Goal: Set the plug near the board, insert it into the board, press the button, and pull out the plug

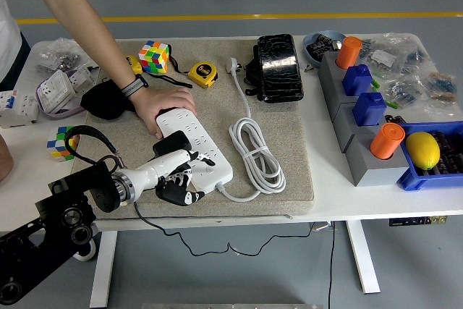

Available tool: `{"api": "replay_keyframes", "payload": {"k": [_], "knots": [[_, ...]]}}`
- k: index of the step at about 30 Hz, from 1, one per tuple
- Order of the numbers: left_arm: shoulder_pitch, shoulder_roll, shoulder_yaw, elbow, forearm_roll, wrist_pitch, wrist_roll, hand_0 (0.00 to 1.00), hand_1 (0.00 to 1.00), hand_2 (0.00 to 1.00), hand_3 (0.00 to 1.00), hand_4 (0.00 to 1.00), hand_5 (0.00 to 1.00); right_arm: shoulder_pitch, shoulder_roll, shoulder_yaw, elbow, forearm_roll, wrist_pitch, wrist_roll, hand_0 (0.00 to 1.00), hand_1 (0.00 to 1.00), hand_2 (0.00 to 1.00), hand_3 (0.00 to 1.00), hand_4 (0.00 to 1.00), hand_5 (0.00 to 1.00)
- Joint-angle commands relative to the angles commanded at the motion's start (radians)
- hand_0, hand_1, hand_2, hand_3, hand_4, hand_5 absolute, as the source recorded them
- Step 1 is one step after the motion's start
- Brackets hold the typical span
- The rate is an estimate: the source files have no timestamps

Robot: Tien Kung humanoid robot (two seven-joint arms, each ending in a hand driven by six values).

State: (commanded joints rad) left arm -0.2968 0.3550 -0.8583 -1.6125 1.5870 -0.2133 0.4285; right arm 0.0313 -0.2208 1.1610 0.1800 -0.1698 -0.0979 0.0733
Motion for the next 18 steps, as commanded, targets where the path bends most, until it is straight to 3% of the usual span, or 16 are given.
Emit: {"api": "replay_keyframes", "payload": {"k": [18], "knots": [[-0.021, -0.019, 0.024, 0.048, 0.0, -0.01, 0.022, 0.062, 0.103, 0.15, 0.847, 0.781, 0.002, 0.003, 0.002, 0.006, 0.0, -0.003, 0.001, 0.002, 0.495, 0.579, 0.539, 0.507, 0.83, 0.355]]}}
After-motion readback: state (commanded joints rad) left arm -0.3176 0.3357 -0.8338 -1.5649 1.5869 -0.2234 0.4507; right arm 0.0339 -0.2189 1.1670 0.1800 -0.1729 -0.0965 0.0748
